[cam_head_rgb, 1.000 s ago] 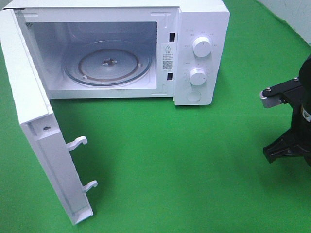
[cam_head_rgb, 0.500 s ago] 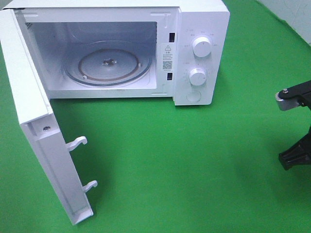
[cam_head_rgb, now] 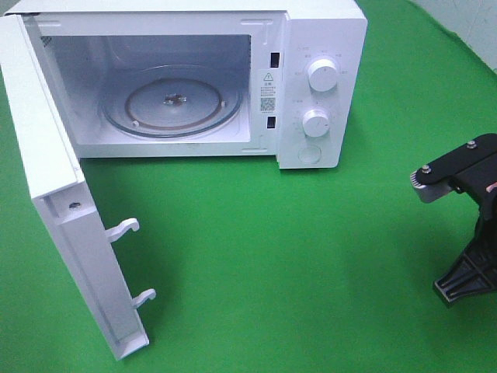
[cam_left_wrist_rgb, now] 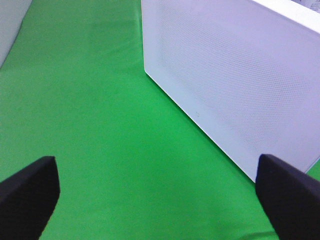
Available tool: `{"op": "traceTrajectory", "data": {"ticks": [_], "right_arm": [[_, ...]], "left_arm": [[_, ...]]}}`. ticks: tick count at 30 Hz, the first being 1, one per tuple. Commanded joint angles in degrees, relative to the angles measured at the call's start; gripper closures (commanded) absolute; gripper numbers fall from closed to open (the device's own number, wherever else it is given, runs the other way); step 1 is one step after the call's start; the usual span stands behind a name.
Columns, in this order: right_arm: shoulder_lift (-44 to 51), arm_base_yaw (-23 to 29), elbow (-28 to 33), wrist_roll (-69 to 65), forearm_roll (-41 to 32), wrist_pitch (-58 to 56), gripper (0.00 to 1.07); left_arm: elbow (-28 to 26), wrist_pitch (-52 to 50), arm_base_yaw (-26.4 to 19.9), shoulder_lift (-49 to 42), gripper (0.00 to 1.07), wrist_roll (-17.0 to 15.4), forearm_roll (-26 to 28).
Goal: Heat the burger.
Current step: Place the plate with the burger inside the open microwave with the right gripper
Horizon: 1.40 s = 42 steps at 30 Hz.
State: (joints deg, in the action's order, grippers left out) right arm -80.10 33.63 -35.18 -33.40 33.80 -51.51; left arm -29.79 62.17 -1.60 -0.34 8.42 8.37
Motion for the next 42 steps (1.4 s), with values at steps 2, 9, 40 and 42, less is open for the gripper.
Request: {"op": "traceTrajectory", "data": {"ticks": [2, 9, 40, 42], "right_arm": [[0.74, 3.78, 0.69, -1.89, 3.72, -3.27, 1.07], [0.74, 9.74, 0.69, -2.69, 3.72, -4.70, 1.07], [0.74, 25.32, 4.01, -3.27, 10.31, -4.58, 1.07], [0.74, 25.32, 4.01, -3.09, 11.69, -4.58, 1.07]], "left_arm": [[0.17, -0.69, 0.00, -0.92, 0.07, -0.17, 0.06], [0.17, -0.69, 0.00, -0.92, 0.07, -0.17, 0.06], [0.17, -0.69, 0.00, -0.92, 0.07, -0.17, 0.06], [0.17, -0.69, 0.00, -0.92, 0.07, -0.17, 0.06]]}}
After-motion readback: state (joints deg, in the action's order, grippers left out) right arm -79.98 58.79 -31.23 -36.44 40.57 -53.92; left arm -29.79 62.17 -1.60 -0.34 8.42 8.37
